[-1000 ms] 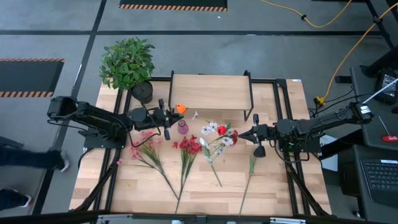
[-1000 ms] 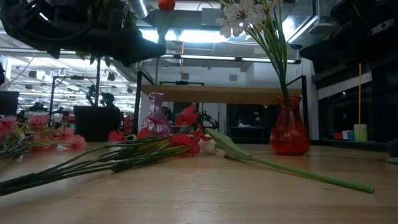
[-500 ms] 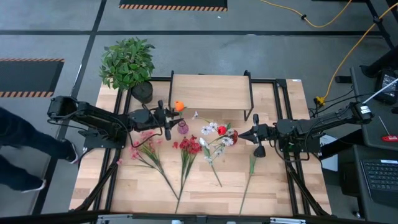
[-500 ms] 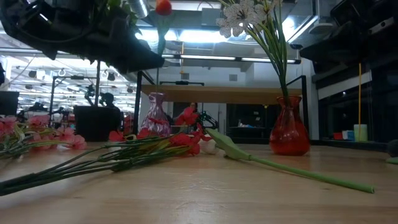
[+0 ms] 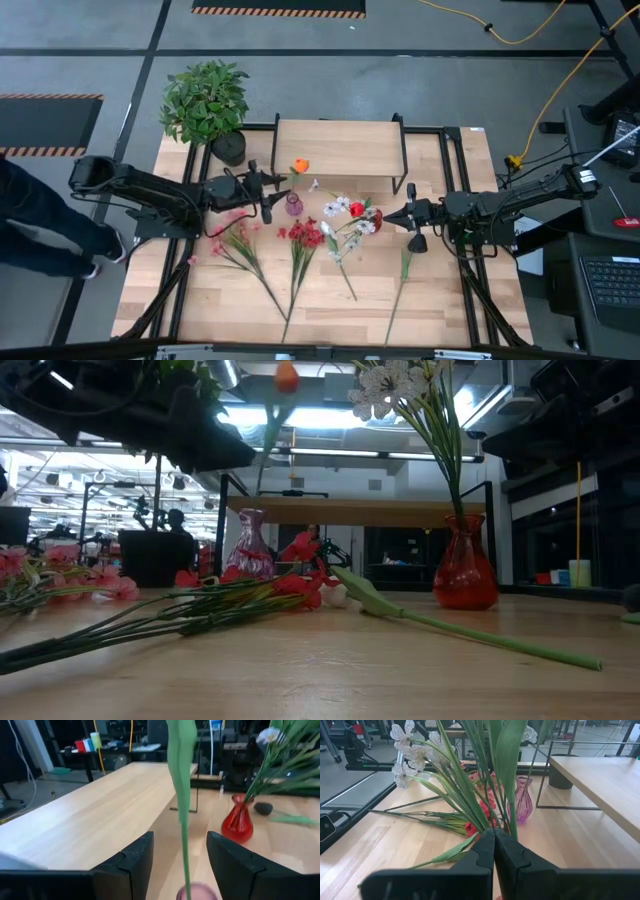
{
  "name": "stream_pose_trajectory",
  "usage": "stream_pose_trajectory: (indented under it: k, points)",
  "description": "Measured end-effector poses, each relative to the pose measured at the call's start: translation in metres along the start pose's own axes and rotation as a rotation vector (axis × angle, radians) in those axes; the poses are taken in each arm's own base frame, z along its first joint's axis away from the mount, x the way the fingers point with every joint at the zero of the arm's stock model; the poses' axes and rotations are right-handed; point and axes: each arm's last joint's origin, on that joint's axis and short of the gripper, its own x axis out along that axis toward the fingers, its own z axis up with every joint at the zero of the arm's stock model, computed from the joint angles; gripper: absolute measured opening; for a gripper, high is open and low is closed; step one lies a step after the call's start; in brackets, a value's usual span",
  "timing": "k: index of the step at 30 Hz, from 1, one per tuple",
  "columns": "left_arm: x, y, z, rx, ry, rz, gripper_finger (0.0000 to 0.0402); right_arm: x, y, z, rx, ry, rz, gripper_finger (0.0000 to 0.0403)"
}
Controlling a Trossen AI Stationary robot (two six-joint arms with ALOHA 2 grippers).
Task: Pick and place flowers into a vace then onto a shelf
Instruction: Put the pink flowers into the red vase
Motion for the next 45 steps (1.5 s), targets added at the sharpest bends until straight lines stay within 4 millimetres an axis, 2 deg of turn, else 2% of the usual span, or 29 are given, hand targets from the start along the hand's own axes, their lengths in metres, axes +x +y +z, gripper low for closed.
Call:
stream_pose_trajectory:
  k: [11,15,19,22,26,30,36,45]
  points:
    - [-0.025,-0.018,0.007,-0.041,0.014,-0.08,0.0162,0.0,0.0,0.0,0.001,-0.002,0.0,0.0012]
    - [-0.031,-0.032,0.01,-0.006,0.106,-0.062,0.0126,0.0,0.0,0.001,0.004,-0.005,0.0,0.0012]
    - [-0.035,-0.043,0.026,-0.065,0.219,-0.011,0.0076,0.0,0.0,0.0,0.024,-0.003,0.0,0.0012]
    - [-0.037,-0.054,0.039,-0.126,0.3,-0.065,0.0043,0.0,0.0,-0.001,0.022,0.005,0.0,0.0012]
    - [-0.038,-0.072,0.049,-0.099,0.411,-0.173,0.0008,0.0,0.0,-0.001,0.021,0.005,0.0,0.0012]
    - [-0.04,-0.089,0.06,-0.163,0.516,-0.19,0.0003,0.0,0.0,-0.001,0.005,0.006,0.0,0.0012]
    - [-0.038,-0.113,0.072,-0.222,0.706,-0.091,0.0001,0.0,0.0,0.0,-0.056,0.001,0.0,0.0012]
    - [-0.017,-0.163,0.079,-0.325,0.987,0.015,0.0001,0.0,0.0,0.0,-0.059,0.0,0.0,0.0012]
